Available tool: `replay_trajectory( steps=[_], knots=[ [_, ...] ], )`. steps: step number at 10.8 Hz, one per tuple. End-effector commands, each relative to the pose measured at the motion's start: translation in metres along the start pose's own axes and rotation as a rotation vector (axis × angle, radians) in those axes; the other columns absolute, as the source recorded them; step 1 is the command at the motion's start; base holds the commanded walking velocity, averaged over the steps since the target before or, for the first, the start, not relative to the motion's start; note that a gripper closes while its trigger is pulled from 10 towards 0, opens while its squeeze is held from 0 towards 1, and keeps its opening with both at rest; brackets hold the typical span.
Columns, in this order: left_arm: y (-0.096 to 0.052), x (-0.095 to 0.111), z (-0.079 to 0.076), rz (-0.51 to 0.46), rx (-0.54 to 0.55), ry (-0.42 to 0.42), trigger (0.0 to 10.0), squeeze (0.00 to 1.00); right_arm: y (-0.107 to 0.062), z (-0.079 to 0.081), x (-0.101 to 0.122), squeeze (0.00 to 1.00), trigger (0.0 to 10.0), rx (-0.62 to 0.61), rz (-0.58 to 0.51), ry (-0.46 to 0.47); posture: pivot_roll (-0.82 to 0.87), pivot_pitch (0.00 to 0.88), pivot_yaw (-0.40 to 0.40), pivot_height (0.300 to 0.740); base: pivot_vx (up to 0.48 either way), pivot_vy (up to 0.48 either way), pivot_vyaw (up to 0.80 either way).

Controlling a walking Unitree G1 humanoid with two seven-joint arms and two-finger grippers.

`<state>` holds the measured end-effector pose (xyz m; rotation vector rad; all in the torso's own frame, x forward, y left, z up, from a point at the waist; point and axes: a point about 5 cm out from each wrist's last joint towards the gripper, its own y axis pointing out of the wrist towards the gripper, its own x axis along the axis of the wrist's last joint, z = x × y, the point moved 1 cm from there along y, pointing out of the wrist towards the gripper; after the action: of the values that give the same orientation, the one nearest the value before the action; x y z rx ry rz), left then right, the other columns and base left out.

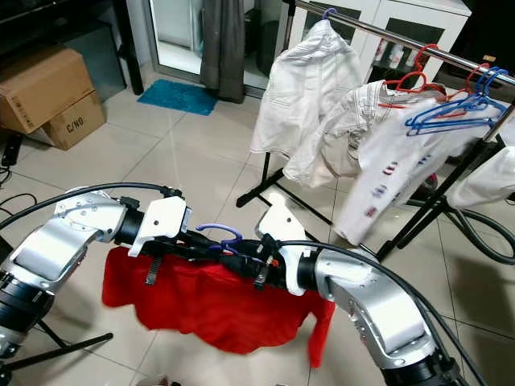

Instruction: Hang hanger

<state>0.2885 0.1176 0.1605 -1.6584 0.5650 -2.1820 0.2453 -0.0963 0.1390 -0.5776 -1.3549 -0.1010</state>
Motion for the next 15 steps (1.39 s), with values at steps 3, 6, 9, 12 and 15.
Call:
replay_trajectory(
  steps=[3, 6, 9, 12, 15],
  knots=[
    [0.001, 0.009, 0.0, -0.053, 0.021, 0.016, 0.0, 0.0, 0.0, 0.004, 0.001, 0.0, 0.0, 0.021, 0.0, 0.007, 0.02, 0.021, -0.053, 0.74, 0.0, 0.0, 0.0],
    [0.0, 0.008, 0.0, -0.053, 0.021, 0.008, 0.0, 0.0, 0.0, 0.004, 0.001, 0.0, 0.0, 0.028, 0.002, -0.006, 0.02, 0.014, -0.054, 0.74, 0.0, 0.0, 0.0],
    [-0.001, 0.01, 0.008, -0.09, 0.086, 0.006, 10.0, 0.0, -0.002, 0.003, 0.005, 0.0, 0.0, 0.031, -0.018, -0.015, 0.01, 0.015, -0.055, 0.74, 0.0, 0.0, 0.0],
    [-0.007, 0.023, 0.013, -0.218, 0.088, -0.047, 10.0, 1.0, -0.006, 0.001, 0.004, 0.0, 0.0, 0.032, -0.015, -0.021, 0.0, 0.015, -0.056, 0.74, 0.0, 0.0, 0.0],
    [-0.023, 0.028, 0.016, -0.268, 0.104, -0.072, 10.0, 0.0, -0.017, -0.008, -0.003, 0.0, 0.0, 0.003, 0.019, -0.037, 0.0, 0.01, -0.05, 0.74, 0.0, 0.0, 0.0]
  ],
)
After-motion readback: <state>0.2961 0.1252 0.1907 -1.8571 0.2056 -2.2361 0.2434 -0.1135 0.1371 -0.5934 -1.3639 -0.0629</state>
